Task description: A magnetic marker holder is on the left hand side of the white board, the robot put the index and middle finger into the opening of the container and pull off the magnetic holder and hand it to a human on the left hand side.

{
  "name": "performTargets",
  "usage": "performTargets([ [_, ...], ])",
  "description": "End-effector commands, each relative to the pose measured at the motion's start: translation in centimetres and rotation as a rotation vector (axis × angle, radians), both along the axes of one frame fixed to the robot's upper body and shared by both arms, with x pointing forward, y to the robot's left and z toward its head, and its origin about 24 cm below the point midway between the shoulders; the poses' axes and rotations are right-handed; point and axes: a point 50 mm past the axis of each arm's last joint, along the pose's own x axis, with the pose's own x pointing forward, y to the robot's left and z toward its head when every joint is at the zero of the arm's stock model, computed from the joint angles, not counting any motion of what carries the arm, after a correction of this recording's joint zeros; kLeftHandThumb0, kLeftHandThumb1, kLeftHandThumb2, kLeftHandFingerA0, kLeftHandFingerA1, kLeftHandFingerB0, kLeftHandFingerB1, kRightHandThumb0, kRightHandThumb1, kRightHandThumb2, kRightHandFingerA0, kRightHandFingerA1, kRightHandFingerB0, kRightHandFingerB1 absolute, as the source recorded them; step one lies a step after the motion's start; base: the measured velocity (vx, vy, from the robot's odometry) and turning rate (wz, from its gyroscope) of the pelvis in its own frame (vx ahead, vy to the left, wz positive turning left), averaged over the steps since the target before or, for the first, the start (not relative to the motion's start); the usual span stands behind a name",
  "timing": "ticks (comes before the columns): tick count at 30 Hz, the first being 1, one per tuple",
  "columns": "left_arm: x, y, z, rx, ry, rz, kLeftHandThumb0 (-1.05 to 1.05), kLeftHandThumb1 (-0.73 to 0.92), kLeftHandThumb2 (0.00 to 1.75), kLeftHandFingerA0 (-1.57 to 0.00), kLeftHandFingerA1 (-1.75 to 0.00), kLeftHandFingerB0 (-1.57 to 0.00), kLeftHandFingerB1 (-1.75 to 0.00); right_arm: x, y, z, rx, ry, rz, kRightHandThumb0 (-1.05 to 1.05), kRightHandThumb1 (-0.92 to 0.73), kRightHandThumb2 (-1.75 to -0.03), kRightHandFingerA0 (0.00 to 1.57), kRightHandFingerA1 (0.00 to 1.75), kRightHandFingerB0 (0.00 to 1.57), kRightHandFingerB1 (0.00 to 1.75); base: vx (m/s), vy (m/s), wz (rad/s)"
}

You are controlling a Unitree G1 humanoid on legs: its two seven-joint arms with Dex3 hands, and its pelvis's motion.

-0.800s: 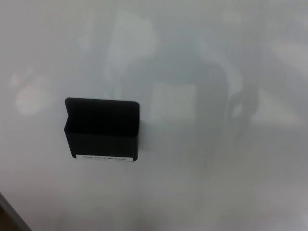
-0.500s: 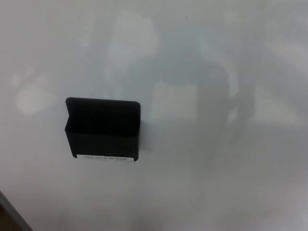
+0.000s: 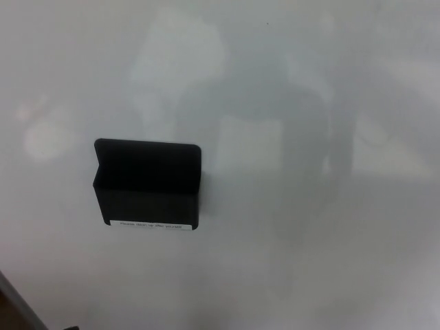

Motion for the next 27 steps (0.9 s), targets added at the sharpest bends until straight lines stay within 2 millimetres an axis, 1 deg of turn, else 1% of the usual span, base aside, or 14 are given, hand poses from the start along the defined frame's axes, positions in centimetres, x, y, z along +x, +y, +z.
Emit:
performTargets([
  [1,1.4,-0.1,4.4,0.048,-0.206,-0.139,-0.33,0.67,0.60,-0.43,-0.35,-0.32,-0.32,0.6,-1.1,0.3,-0.018,-0.027,-0.027,-0.55,-0.73,-0.63,0.74,0.46,0.27,0.30,0.00,0.000,0.00],
  [5,2.0,-0.4,7.0,0.050,-0.288,-0.192,-0.27,0.67,0.60,-0.40,-0.36,-0.32,-0.32,0.2,-1.2,0.2,-0.003,-0.014,-0.044,-0.54,-0.73,-0.63,0.76,0.47,0.26,0.29,0.00,0.000,0.00],
  [8,2.0,-0.4,8.4,0.070,-0.330,-0.209,-0.26,0.66,0.60,-0.39,-0.35,-0.32,-0.31,-0.2,-1.2,0.1,0.002,-0.002,-0.048,-0.54,-0.73,-0.63,0.76,0.47,0.27,0.30,0.00,0.000,0.00],
  [12,2.5,-0.7,11.4,0.176,-0.405,-0.260,-0.27,0.66,0.60,-0.39,-0.34,-0.30,-0.31,-0.3,-1.2,0.0,-0.003,-0.002,-0.051,-0.54,-0.73,-0.63,0.77,0.47,0.29,0.30,0.00,0.000,0.00],
  [13,2.9,-0.9,12.8,0.226,-0.451,-0.288,-0.26,0.64,0.59,-0.39,-0.34,-0.32,-0.32,-0.5,-1.4,0.0,-0.009,0.001,-0.051,-0.54,-0.74,-0.64,0.76,0.45,0.28,0.30,0.00,0.000,0.00],
  [14,3.0,-1.0,13.1,0.238,-0.463,-0.295,-0.26,0.64,0.59,-0.39,-0.34,-0.32,-0.32,-0.5,-1.4,0.0,-0.010,0.001,-0.052,-0.54,-0.74,-0.64,0.76,0.45,0.28,0.30,0.00,0.000,0.00],
  [15,3.5,-1.0,14.1,0.281,-0.497,-0.303,-0.27,0.62,0.59,-0.41,-0.34,-0.33,-0.32,0.0,-1.4,0.2,-0.008,-0.012,-0.052,-0.53,-0.75,-0.64,0.77,0.46,0.28,0.30,0.00,0.000,0.00],
  [18,4.4,-1.2,15.8,0.350,-0.554,-0.319,-0.29,0.60,0.58,-0.42,-0.35,-0.34,-0.32,0.8,-1.3,0.4,-0.004,-0.029,-0.055,-0.53,-0.78,-0.63,0.77,0.48,0.29,0.31,0.00,0.000,0.00],
  [19,5.0,-1.5,17.4,0.385,-0.600,-0.334,-0.28,0.59,0.58,-0.42,-0.34,-0.35,-0.32,1.3,-1.3,0.5,-0.005,-0.039,-0.049,-0.53,-0.75,-0.64,0.77,0.47,0.28,0.30,0.00,0.000,0.00],
  [22,5.4,-1.8,18.7,0.410,-0.627,-0.355,-0.28,0.59,0.58,-0.46,-0.35,-0.35,-0.33,1.6,-1.2,0.6,0.001,-0.043,-0.050,-0.54,-0.74,-0.64,0.76,0.47,0.27,0.30,0.00,0.000,0.00],
  [23,5.6,-2.0,19.6,0.442,-0.653,-0.371,-0.27,0.57,0.57,-0.50,-0.37,-0.36,-0.33,1.7,-1.2,0.6,0.000,-0.045,-0.051,-0.52,-0.73,-0.63,0.77,0.47,0.28,0.30,0.00,0.000,0.00],
  [24,5.6,-2.1,19.9,0.451,-0.660,-0.375,-0.27,0.57,0.57,-0.50,-0.37,-0.36,-0.33,1.7,-1.2,0.6,0.000,-0.045,-0.052,-0.52,-0.73,-0.63,0.77,0.47,0.28,0.30,0.00,0.000,0.00],
  [25,5.8,-2.4,20.5,0.480,-0.688,-0.391,-0.19,0.54,0.56,-0.44,-0.36,-0.37,-0.32,1.7,-1.3,0.7,-0.007,-0.047,-0.042,-0.55,-0.73,-0.63,0.76,0.47,0.28,0.30,0.00,0.000,0.00],
  [27,5.9,-2.6,21.2,0.519,-0.713,-0.407,-0.19,0.52,0.56,-0.41,-0.36,-0.37,-0.33,1.8,-1.3,0.7,-0.010,-0.048,-0.040,-0.54,-0.72,-0.63,0.77,0.47,0.29,0.30,0.00,0.000,0.00],
])
